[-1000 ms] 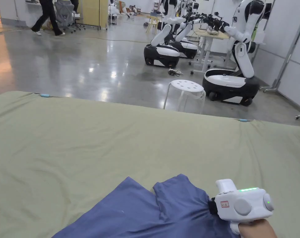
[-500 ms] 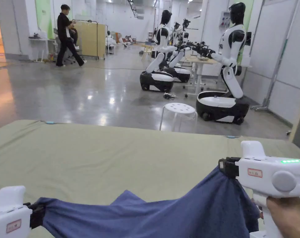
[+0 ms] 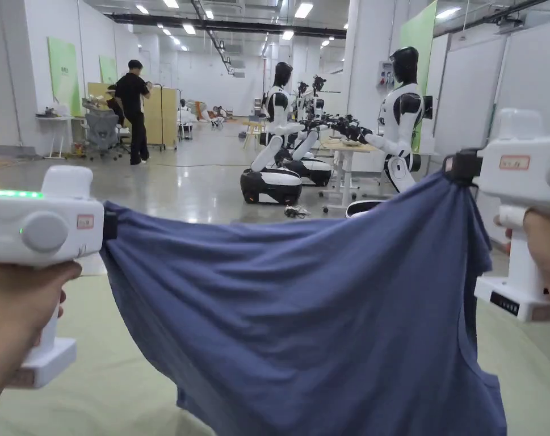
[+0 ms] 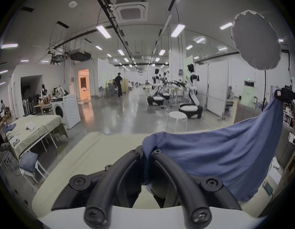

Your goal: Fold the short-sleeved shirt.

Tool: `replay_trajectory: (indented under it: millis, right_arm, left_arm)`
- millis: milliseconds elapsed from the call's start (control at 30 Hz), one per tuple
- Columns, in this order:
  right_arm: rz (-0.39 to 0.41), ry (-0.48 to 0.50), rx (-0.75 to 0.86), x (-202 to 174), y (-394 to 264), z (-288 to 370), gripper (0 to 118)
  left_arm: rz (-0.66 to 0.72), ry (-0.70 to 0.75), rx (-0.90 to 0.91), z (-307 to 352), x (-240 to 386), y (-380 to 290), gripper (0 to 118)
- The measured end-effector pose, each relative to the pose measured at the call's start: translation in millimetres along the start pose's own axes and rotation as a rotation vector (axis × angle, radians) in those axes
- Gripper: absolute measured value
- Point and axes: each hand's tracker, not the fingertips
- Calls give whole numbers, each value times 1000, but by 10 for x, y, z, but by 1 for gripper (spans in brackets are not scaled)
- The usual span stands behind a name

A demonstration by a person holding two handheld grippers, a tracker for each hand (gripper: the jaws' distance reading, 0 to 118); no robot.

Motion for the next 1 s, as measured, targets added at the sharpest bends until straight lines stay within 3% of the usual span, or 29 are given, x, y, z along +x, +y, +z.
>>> replay_trajectory:
  millis: [233,367,633,733,1000]
  right_arm:
    - [-28,-13,152,-3,815,-258,3]
    - [-19,2,163,-49,891,-442,3]
    - [3,-34,90,-4,-59,-857,3]
    - [-32,-14,99,88,-247,-829,3]
    - [10,26,78,72,-445,-136,3]
  left_arm:
    - [35,50,141,-204,-74,982,7]
    - [23,99,165,-415,-131,1141,7]
    - [32,135,110,-902,-109,227,7]
    - [50,140,137,-903,-145,-58,7]
    - [48,22,115,-251,-183,-427,7]
